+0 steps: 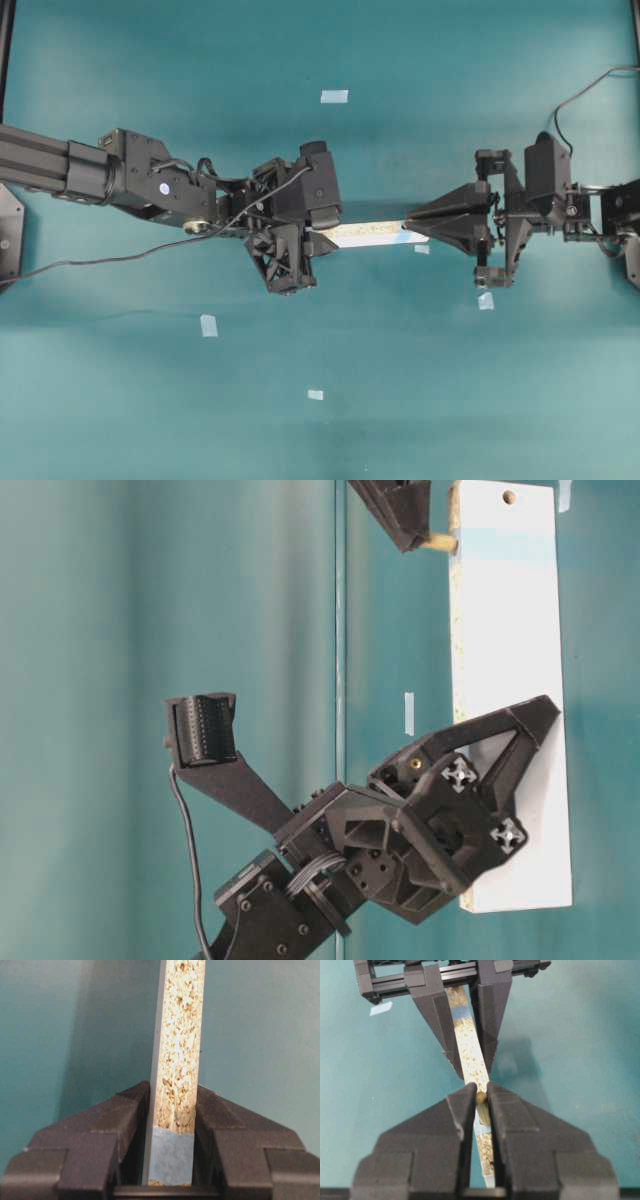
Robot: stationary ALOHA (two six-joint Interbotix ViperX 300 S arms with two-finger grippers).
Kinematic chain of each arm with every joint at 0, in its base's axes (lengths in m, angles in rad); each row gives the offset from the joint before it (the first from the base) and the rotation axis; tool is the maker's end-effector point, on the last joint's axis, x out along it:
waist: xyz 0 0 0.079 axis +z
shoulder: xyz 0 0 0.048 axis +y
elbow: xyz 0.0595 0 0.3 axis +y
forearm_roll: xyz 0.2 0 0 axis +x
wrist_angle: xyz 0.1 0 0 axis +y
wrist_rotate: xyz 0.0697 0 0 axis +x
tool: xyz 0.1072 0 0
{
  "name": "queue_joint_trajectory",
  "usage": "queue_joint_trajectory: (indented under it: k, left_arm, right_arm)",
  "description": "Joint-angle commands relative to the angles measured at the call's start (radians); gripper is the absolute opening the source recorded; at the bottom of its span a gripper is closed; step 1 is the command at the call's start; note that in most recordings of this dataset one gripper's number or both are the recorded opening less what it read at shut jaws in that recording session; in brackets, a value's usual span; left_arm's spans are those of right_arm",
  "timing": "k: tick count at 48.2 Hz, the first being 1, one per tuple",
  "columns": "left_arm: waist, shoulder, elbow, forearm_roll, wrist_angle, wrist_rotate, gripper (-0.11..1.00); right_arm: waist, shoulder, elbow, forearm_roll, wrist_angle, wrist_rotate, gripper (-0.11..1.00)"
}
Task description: Move the wooden board into place and insert the rod into its hole.
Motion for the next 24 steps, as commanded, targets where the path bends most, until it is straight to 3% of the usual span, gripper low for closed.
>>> queue_joint_trajectory:
  k: [1,24]
  left_arm:
    - [0.002,-0.014,-0.015,0.000,-0.003,-0.012,0.24]
    - [0.003,-0.014,-0.015,0.000,-0.005,-0.011,0.24]
  right_arm:
    - [0.020,0.006,-0.002,-0.002,0.025,0.002,0.08]
    - [0.037,0.005,-0.021,-0.003,0.120,0.006,0.08]
